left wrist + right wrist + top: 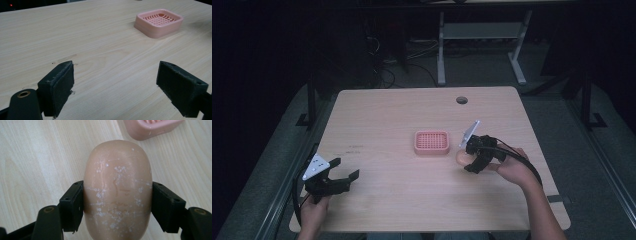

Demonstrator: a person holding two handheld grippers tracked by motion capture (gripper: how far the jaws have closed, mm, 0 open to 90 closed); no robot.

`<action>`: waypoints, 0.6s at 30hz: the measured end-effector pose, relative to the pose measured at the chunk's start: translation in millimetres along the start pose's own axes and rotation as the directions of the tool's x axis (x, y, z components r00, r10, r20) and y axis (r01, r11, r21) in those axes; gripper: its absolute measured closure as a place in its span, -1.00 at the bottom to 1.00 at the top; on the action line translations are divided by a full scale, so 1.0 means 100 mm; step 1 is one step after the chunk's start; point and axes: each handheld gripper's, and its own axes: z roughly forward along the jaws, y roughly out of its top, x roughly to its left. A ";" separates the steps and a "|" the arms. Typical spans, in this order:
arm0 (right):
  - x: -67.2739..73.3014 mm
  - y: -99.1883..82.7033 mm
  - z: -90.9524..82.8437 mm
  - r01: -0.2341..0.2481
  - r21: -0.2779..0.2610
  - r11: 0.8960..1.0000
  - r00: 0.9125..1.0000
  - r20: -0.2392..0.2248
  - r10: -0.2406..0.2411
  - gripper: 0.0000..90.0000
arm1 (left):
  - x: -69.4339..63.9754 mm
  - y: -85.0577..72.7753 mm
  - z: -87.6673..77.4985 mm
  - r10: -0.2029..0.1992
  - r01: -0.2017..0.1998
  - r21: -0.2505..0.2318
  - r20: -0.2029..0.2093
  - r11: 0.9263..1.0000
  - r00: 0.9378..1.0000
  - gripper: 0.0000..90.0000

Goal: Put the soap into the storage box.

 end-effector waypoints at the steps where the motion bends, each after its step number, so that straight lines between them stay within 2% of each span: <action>1: 0.00 0.01 0.00 0.002 -0.001 1.000 1.000 0.001 -0.002 -0.29 | 0.00 0.00 0.00 0.000 0.000 0.000 0.000 1.000 1.000 -0.68; 18: -0.08 0.19 -0.02 0.029 -0.012 1.000 1.000 -0.004 -0.029 -0.29 | 0.01 0.00 0.01 -0.009 0.009 0.006 -0.006 1.000 1.000 -0.68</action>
